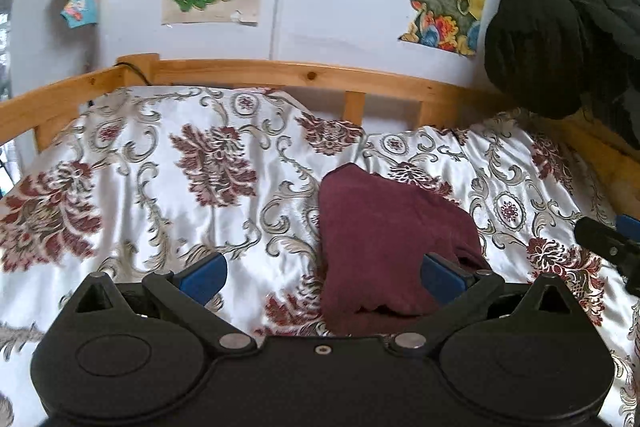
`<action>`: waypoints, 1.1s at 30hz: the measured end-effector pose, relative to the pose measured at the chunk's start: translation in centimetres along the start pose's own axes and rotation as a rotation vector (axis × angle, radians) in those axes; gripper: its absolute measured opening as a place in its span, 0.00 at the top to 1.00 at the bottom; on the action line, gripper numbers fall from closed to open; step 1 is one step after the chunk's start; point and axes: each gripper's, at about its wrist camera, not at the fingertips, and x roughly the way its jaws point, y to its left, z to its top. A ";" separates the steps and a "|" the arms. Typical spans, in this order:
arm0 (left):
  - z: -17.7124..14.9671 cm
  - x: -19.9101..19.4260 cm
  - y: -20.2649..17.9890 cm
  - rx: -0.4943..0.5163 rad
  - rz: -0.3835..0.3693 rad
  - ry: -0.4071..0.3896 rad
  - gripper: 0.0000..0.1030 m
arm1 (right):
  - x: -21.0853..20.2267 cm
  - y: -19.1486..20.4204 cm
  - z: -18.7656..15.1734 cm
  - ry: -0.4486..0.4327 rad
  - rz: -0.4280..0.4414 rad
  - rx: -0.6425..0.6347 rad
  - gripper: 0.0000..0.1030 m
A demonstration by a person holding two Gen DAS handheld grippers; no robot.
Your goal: Fold small clothes
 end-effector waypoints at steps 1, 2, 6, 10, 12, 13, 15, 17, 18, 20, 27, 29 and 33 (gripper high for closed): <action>-0.3 -0.3 0.0 -0.003 0.008 0.002 0.01 | -0.4 -0.1 -0.2 0.003 0.000 0.006 0.00; -0.7 -0.5 -0.1 -0.007 0.020 0.009 0.01 | -0.8 -0.1 -0.3 0.007 -0.003 0.012 0.00; -1.9 -0.8 -0.5 0.005 0.022 0.009 0.01 | -2.5 -0.5 -1.4 0.029 -0.035 0.031 0.00; -2.8 -1.0 -1.3 0.057 -0.011 -0.008 0.01 | -3.4 -0.7 -2.2 0.043 -0.081 0.044 0.00; -3.1 -0.8 -1.6 0.079 -0.021 -0.011 0.01 | -3.6 -0.8 -2.7 0.051 -0.093 0.052 0.00; -3.2 -0.8 -1.7 0.085 -0.025 -0.013 0.01 | -3.6 -0.9 -3.0 0.056 -0.098 0.055 0.00; -3.5 -0.7 -1.9 0.093 -0.027 -0.019 0.01 | -3.5 -0.9 -3.5 0.066 -0.109 0.055 0.00; -3.9 -0.5 -2.0 0.098 -0.026 -0.019 0.01 | -3.2 -0.8 -3.8 0.083 -0.111 0.052 0.00; -4.1 -0.4 -2.0 0.099 -0.027 -0.015 0.01 | -3.0 -0.8 -3.9 0.091 -0.111 0.051 0.00; -4.3 -0.2 -1.9 0.100 -0.026 -0.004 0.01 | -2.7 -0.8 -4.1 0.098 -0.113 0.052 0.00; -4.7 -0.1 -1.7 0.096 -0.025 0.016 0.01 | -2.7 -0.8 -4.1 0.108 -0.107 0.046 0.00; -4.7 -0.2 -1.8 0.097 -0.024 0.015 0.01 | -2.7 -0.8 -4.1 0.108 -0.106 0.045 0.00; -4.8 -0.2 -1.9 0.103 -0.024 0.013 0.01 | -2.7 -0.7 -4.1 0.110 -0.106 0.046 0.00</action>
